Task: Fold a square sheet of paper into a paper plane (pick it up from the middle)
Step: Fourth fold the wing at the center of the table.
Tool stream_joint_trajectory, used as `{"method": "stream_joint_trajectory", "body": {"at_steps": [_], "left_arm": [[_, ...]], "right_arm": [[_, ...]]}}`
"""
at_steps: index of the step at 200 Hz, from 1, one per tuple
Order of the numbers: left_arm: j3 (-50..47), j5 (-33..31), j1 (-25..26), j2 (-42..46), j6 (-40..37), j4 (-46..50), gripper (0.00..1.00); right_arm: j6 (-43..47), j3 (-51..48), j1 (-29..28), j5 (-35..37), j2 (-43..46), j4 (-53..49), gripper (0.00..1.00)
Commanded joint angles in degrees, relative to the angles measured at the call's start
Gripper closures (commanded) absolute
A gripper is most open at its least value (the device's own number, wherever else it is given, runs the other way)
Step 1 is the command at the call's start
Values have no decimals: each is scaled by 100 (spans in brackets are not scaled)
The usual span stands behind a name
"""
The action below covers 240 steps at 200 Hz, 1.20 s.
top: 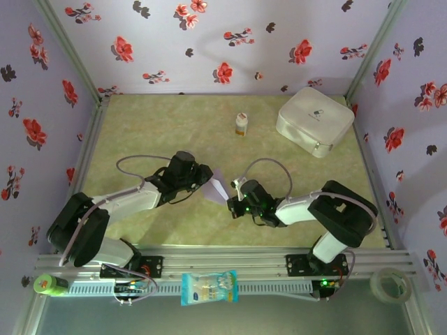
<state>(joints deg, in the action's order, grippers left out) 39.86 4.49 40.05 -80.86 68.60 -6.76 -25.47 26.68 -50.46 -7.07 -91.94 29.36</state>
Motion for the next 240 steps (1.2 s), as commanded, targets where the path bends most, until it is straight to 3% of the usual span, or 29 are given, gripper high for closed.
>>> {"method": "stream_joint_trajectory", "body": {"at_steps": [1,108,173,240], "left_arm": [[-114,-23,-60,29,-119,17,79],[-160,475,-120,-539,-167,-553,92],[-386,270,-127,-212,-266,-844,85],[-439,318,-129,-470,-16,-731,96]], "right_arm": [[-413,123,172,-608,-171,-63,98],[-1356,687,604,-1814,-539,-714,99],[-1744,490,695,-1810,-617,-317,100],[-1857,85,704,-1555,-492,395,100]]}}
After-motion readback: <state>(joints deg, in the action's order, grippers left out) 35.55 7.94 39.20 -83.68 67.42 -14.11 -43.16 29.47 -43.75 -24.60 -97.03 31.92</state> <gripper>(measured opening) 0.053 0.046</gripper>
